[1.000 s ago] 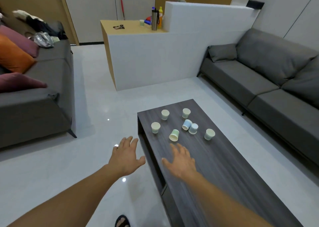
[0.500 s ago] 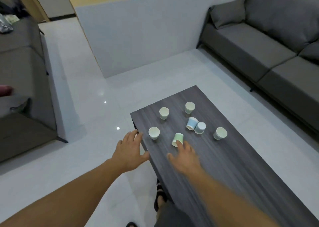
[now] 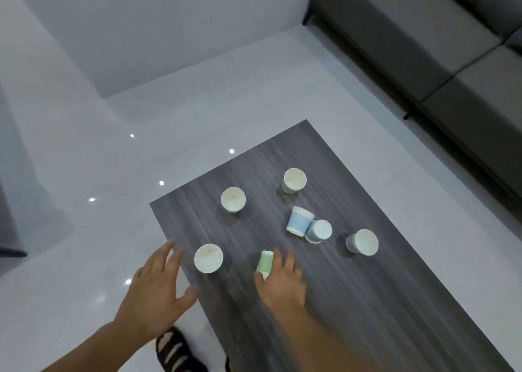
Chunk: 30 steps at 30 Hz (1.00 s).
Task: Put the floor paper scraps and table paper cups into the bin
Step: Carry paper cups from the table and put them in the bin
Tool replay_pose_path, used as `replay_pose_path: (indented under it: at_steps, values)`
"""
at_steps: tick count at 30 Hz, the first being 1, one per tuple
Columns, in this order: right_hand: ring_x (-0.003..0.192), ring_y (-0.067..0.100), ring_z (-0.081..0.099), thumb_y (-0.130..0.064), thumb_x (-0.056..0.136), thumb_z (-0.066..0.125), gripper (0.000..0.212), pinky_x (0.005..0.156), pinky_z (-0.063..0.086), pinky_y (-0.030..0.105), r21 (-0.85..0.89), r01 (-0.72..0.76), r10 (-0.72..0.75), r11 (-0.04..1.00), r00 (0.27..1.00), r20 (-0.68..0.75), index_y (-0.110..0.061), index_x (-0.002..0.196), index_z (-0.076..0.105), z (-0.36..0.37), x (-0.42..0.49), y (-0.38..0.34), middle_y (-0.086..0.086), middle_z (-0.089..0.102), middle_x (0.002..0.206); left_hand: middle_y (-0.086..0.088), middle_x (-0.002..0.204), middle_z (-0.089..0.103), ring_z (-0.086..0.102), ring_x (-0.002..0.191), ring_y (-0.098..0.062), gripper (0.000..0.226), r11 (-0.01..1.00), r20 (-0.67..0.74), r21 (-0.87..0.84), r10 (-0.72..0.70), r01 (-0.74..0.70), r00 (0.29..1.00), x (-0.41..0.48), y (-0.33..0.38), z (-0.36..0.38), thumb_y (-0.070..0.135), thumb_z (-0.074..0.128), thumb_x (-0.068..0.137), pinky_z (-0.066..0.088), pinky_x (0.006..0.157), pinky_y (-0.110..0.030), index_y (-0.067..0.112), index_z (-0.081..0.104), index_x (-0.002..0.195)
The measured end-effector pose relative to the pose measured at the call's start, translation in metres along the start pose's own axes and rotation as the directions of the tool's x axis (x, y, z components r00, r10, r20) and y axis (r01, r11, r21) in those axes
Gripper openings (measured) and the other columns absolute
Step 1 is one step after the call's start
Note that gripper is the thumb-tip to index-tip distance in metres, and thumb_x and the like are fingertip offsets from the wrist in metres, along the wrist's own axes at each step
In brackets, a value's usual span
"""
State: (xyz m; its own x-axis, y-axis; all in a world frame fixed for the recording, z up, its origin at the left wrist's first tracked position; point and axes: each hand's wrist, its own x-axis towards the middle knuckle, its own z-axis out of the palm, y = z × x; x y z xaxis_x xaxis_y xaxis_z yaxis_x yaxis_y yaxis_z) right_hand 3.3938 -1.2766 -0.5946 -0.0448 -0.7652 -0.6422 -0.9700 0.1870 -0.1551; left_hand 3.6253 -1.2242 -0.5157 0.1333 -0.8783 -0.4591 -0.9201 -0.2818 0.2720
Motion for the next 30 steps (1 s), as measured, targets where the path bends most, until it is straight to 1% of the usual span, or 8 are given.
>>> replay_pose_path:
  at_steps: [7,10,14,18,22,25,28,30]
  values:
    - [0.133,0.032,0.035,-0.057,0.094,0.045,0.084,0.102,0.041,0.046,0.025,-0.055,0.056,0.998,0.996,-0.070,-0.025,0.154,-0.004,0.054,0.046,-0.005,0.005,0.002,0.160,-0.003,0.158,0.015,0.023,0.143,-0.022,0.078,0.995,-0.011,-0.059,0.079,-0.080,0.997,0.061,0.002,0.035,0.049,0.061,0.083,0.028,0.111,-0.037,0.020,0.029,0.147]
    - [0.126,0.030,0.040,-0.049,0.091,0.054,0.082,0.096,0.047,0.041,0.032,-0.024,0.028,0.999,0.992,-0.123,-0.025,0.153,0.006,0.058,0.050,-0.009,0.008,0.010,0.157,-0.003,0.158,0.015,0.023,0.143,-0.023,0.076,0.991,-0.011,-0.084,0.108,-0.108,0.994,0.064,0.000,0.042,0.047,0.060,0.083,0.028,0.112,-0.038,0.019,0.029,0.147]
    - [0.112,0.028,0.050,-0.036,0.080,0.066,0.081,0.091,0.049,0.038,0.198,0.043,-0.021,0.979,0.994,-0.109,-0.029,0.150,0.025,0.036,0.046,-0.007,0.004,0.024,0.143,-0.003,0.157,0.014,0.021,0.143,-0.022,0.077,0.982,-0.003,-0.082,0.169,-0.169,0.986,0.054,0.001,0.037,0.046,0.059,0.083,0.026,0.114,-0.037,0.019,0.027,0.147]
    - [0.105,0.017,0.056,-0.037,0.073,0.077,0.084,0.087,0.048,0.033,0.427,0.157,-0.202,0.890,0.977,0.062,-0.024,0.143,0.034,0.001,0.021,-0.020,-0.006,0.044,0.130,-0.002,0.157,0.018,0.016,0.145,-0.022,0.081,0.959,0.001,-0.066,0.276,-0.275,0.961,0.039,0.002,0.024,0.040,0.063,0.080,0.023,0.116,-0.037,0.022,0.025,0.149]
    - [0.094,0.005,0.061,-0.050,0.059,0.080,0.067,0.079,0.054,0.029,0.484,0.215,-0.371,0.848,0.893,0.255,-0.030,0.117,0.050,-0.026,-0.008,-0.045,-0.011,0.060,0.109,0.005,0.157,0.019,0.010,0.145,-0.015,0.085,0.934,0.087,-0.033,0.358,-0.357,0.930,0.021,-0.011,0.020,0.042,0.063,0.081,0.017,0.118,-0.033,0.026,0.017,0.150]
    - [0.107,0.011,0.059,-0.045,0.064,0.083,0.069,0.090,0.054,0.034,0.567,0.239,-0.468,0.788,0.831,0.300,-0.028,0.123,0.053,-0.028,-0.020,-0.070,-0.004,0.056,0.121,0.008,0.147,0.033,0.027,0.136,-0.011,0.082,0.922,0.101,-0.111,0.382,-0.371,0.919,0.009,-0.026,0.020,0.045,0.064,0.077,0.024,0.112,-0.026,0.028,0.024,0.146]
    - [0.114,0.012,0.059,-0.051,0.063,0.081,0.087,0.098,0.050,0.034,0.614,0.196,-0.506,0.765,0.772,0.384,-0.027,0.138,0.043,-0.021,-0.023,-0.091,-0.004,0.058,0.125,0.008,0.128,0.050,0.047,0.113,-0.011,0.069,0.927,0.028,-0.237,0.306,-0.292,0.951,0.002,-0.041,0.022,0.043,0.067,0.075,0.039,0.095,-0.021,0.027,0.041,0.137]
    - [0.115,0.011,0.059,-0.054,0.068,0.076,0.083,0.099,0.049,0.030,0.654,0.159,-0.516,0.739,0.758,0.399,-0.028,0.139,0.042,-0.013,-0.020,-0.098,-0.004,0.058,0.127,0.007,0.119,0.053,0.050,0.104,-0.010,0.063,0.931,0.009,-0.285,0.239,-0.227,0.971,-0.001,-0.053,0.026,0.043,0.068,0.075,0.041,0.086,-0.019,0.026,0.046,0.131]
